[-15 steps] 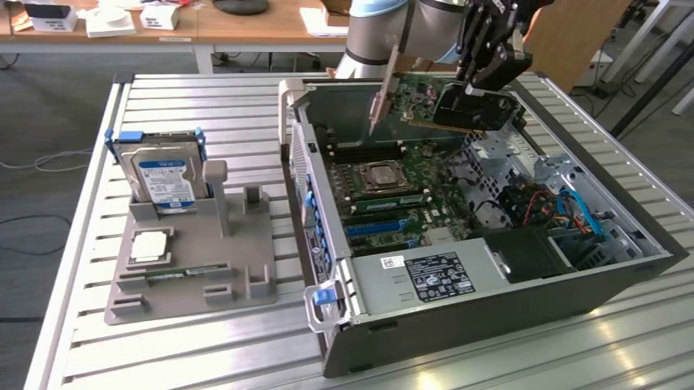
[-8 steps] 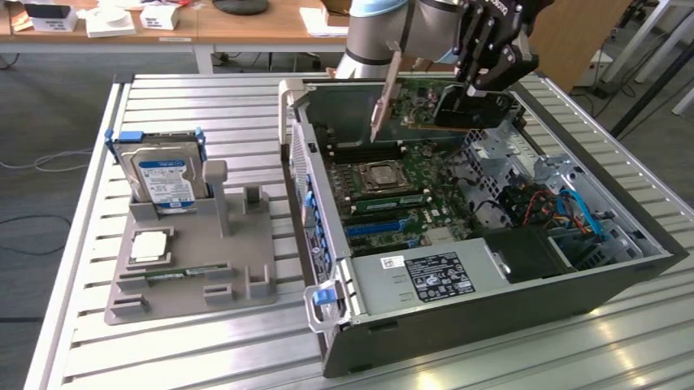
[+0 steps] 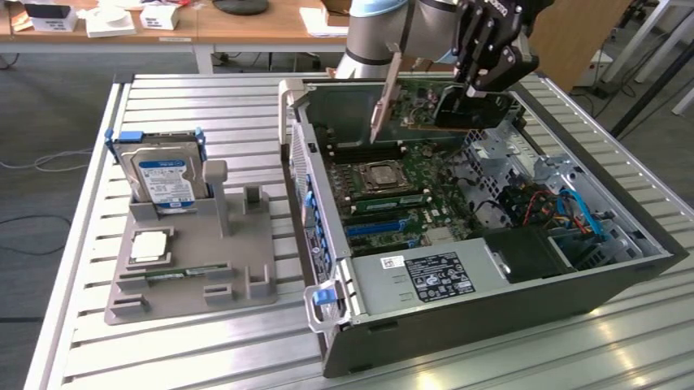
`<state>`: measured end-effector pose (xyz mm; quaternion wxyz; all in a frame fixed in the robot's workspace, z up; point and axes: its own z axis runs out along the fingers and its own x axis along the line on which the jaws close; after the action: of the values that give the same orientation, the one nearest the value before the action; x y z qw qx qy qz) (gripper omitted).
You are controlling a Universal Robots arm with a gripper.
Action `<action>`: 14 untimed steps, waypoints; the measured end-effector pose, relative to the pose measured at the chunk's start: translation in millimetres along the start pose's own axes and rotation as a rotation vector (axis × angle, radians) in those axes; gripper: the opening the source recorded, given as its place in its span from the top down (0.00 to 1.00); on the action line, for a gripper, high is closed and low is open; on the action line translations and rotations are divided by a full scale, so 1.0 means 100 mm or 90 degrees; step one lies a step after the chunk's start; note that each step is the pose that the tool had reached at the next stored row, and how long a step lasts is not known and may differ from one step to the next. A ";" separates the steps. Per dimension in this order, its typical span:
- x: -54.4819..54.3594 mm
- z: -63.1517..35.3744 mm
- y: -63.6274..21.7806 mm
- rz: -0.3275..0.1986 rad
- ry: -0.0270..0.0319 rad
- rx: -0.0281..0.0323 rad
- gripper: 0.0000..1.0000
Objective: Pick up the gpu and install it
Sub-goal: 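Insert the gpu into the slot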
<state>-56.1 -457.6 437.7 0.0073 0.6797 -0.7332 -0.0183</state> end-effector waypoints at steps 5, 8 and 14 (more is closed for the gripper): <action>0.00 0.039 0.008 -0.007 0.0004 0.0001 0.73; 0.00 0.066 0.013 -0.012 0.0005 0.0002 0.73; 0.00 0.109 0.022 -0.022 0.0008 0.0004 0.73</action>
<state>-58.6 -457.0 426.9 0.0073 0.6920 -0.7216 -0.0177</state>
